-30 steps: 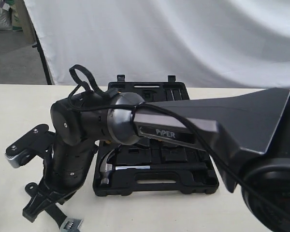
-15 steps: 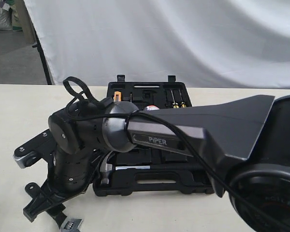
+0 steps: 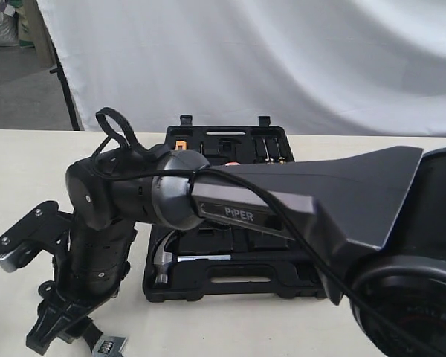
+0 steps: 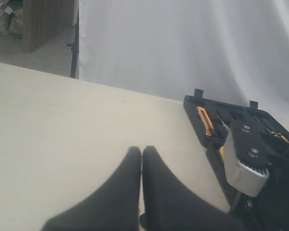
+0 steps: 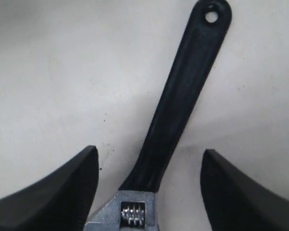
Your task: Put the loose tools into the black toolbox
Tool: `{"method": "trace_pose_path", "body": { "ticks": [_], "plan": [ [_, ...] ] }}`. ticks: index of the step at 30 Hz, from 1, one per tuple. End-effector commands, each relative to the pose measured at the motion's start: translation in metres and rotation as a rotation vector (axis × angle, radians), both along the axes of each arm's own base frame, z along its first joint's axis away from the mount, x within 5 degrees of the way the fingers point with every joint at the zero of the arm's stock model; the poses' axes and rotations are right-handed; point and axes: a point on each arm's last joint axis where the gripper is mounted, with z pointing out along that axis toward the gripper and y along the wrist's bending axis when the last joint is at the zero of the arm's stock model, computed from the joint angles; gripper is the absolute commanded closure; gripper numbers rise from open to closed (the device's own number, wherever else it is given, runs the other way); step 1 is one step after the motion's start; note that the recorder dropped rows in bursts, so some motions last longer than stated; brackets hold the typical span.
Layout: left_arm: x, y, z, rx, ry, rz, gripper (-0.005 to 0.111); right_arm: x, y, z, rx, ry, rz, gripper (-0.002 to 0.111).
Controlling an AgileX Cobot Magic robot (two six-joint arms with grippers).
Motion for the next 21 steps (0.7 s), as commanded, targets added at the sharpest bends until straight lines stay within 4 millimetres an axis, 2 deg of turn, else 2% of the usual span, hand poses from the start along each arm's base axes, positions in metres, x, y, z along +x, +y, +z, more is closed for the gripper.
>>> {"method": "trace_pose_path", "body": {
  "ticks": [1, 6, 10, 12, 15, 17, 18, 21],
  "plan": [
    [-0.001, 0.001, 0.002, 0.002, -0.013, 0.026, 0.106, -0.002, 0.002, -0.009, -0.019, -0.010, 0.075, 0.050],
    [-0.001, 0.001, 0.002, 0.002, -0.013, 0.026, 0.106, -0.001, 0.003, -0.006, -0.013, -0.042, 0.141, 0.050],
    [-0.001, 0.001, 0.002, 0.002, -0.013, 0.026, 0.106, 0.002, 0.010, 0.011, 0.041, -0.106, 0.232, 0.050],
    [-0.001, 0.001, 0.002, 0.002, -0.013, 0.026, 0.106, 0.004, 0.014, 0.020, 0.070, -0.126, 0.255, 0.054],
    [-0.001, 0.001, 0.002, 0.002, -0.013, 0.026, 0.106, 0.000, 0.017, 0.023, 0.117, -0.124, 0.333, 0.075],
    [-0.001, 0.001, 0.002, 0.002, -0.013, 0.026, 0.106, -0.003, 0.019, 0.021, 0.141, -0.107, 0.387, 0.096],
    [-0.001, 0.001, 0.002, 0.002, -0.013, 0.026, 0.106, -0.005, 0.021, 0.013, 0.144, -0.083, 0.398, 0.108],
    [-0.001, 0.001, 0.002, 0.002, -0.013, 0.026, 0.106, -0.004, 0.023, -0.011, 0.106, -0.056, 0.402, 0.109]
  ]
}}
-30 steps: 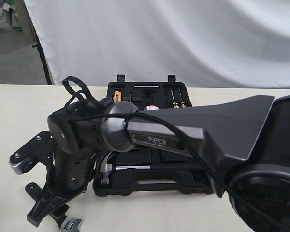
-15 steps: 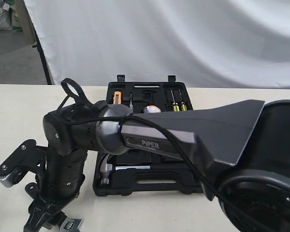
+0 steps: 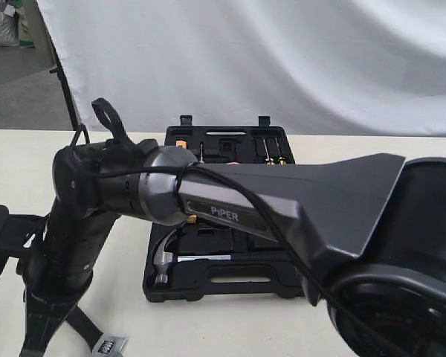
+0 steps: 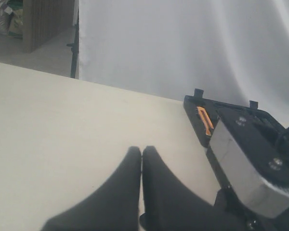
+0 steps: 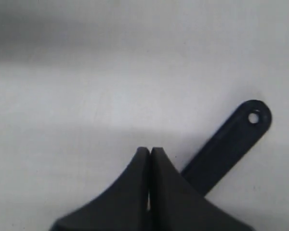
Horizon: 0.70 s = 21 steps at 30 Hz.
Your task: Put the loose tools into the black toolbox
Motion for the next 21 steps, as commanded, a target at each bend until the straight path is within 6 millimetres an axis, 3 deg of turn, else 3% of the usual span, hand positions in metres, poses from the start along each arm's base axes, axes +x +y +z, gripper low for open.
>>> {"method": "trace_pose_path", "body": {
  "ticks": [1, 6, 12, 17, 21],
  "plan": [
    [-0.001, 0.001, 0.002, 0.002, -0.013, 0.026, 0.106, 0.001, 0.002, -0.031, -0.049, 0.020, 0.036, 0.109],
    [-0.001, 0.001, 0.002, 0.002, -0.013, 0.026, 0.106, 0.008, -0.001, -0.045, -0.098, -0.050, 0.063, 0.109],
    [-0.001, 0.001, 0.002, 0.002, -0.013, 0.026, 0.106, 0.035, -0.010, -0.042, -0.109, -0.091, -0.136, 0.109],
    [-0.001, 0.001, 0.002, 0.002, -0.013, 0.026, 0.106, 0.041, -0.012, -0.019, -0.063, -0.093, -0.205, 0.109],
    [-0.001, 0.001, 0.002, 0.002, -0.013, 0.026, 0.106, 0.042, -0.017, 0.022, 0.015, -0.130, -0.231, 0.109]
  ]
}}
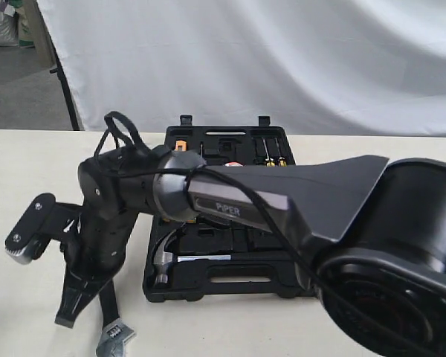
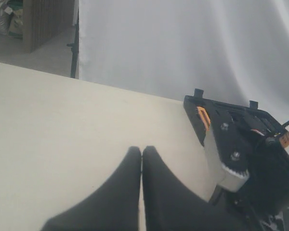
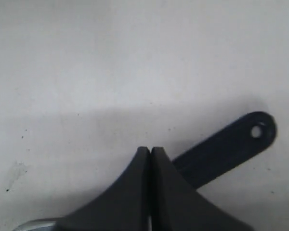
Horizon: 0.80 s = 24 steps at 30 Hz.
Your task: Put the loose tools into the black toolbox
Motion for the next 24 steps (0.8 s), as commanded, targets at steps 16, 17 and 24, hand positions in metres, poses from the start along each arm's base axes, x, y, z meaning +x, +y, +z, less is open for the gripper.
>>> {"method": "trace_pose_path", "body": {
  "ticks": [16, 17, 24],
  "plan": [
    [-0.001, 0.001, 0.002, 0.002, -0.013, 0.026, 0.106, 0.004, -0.017, 0.047, -0.099, -0.218, 0.208, 0.043],
    [-0.001, 0.001, 0.002, 0.002, -0.013, 0.026, 0.106, 0.003, -0.017, 0.046, -0.111, -0.225, 0.253, 0.038],
    [-0.001, 0.001, 0.002, 0.002, -0.013, 0.026, 0.106, -0.010, -0.016, 0.027, -0.240, -0.313, 0.780, 0.035]
  ]
}}
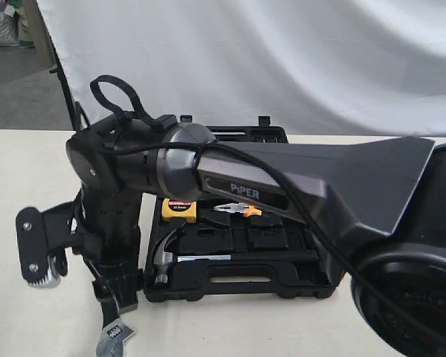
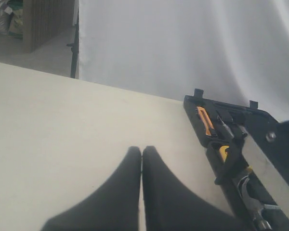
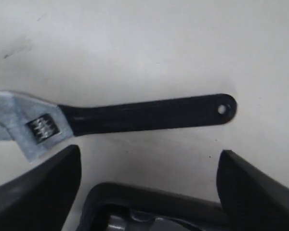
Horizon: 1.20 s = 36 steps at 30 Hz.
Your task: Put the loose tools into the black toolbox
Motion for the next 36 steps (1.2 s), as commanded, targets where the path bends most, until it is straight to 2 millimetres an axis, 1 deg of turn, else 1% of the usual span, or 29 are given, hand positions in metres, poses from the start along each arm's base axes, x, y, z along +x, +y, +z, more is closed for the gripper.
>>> {"method": "trace_pose_path", "body": {
  "ticks": [1, 4, 10, 13, 19, 25, 33, 36],
  "plan": [
    [-0.001, 0.001, 0.002, 0.002, -0.013, 0.026, 0.106, -0.009, 0.002, -0.016, -0.117, -0.050, 0.358, 0.035],
    [-0.001, 0.001, 0.002, 0.002, -0.013, 0.026, 0.106, -0.015, 0.005, -0.026, -0.158, -0.079, 0.478, 0.035],
    [-0.001, 0.001, 0.002, 0.002, -0.013, 0.026, 0.106, -0.029, 0.014, -0.048, -0.273, -0.177, 0.607, 0.035],
    [-0.001, 0.001, 0.002, 0.002, -0.013, 0.026, 0.106, -0.036, 0.018, -0.051, -0.332, -0.256, 0.667, 0.035],
    [-0.001, 0.001, 0.002, 0.002, -0.013, 0.026, 0.106, -0.048, 0.026, -0.057, -0.339, -0.293, 0.713, 0.035],
    [-0.001, 0.001, 0.002, 0.002, -0.013, 0.026, 0.106, -0.057, 0.030, -0.059, -0.294, -0.255, 0.705, 0.035],
    [-0.001, 0.001, 0.002, 0.002, -0.013, 0.026, 0.106, -0.066, 0.032, -0.061, -0.225, -0.153, 0.666, 0.035],
    [-0.001, 0.001, 0.002, 0.002, -0.013, 0.026, 0.106, -0.072, 0.034, -0.061, -0.183, -0.089, 0.640, 0.035]
  ]
}}
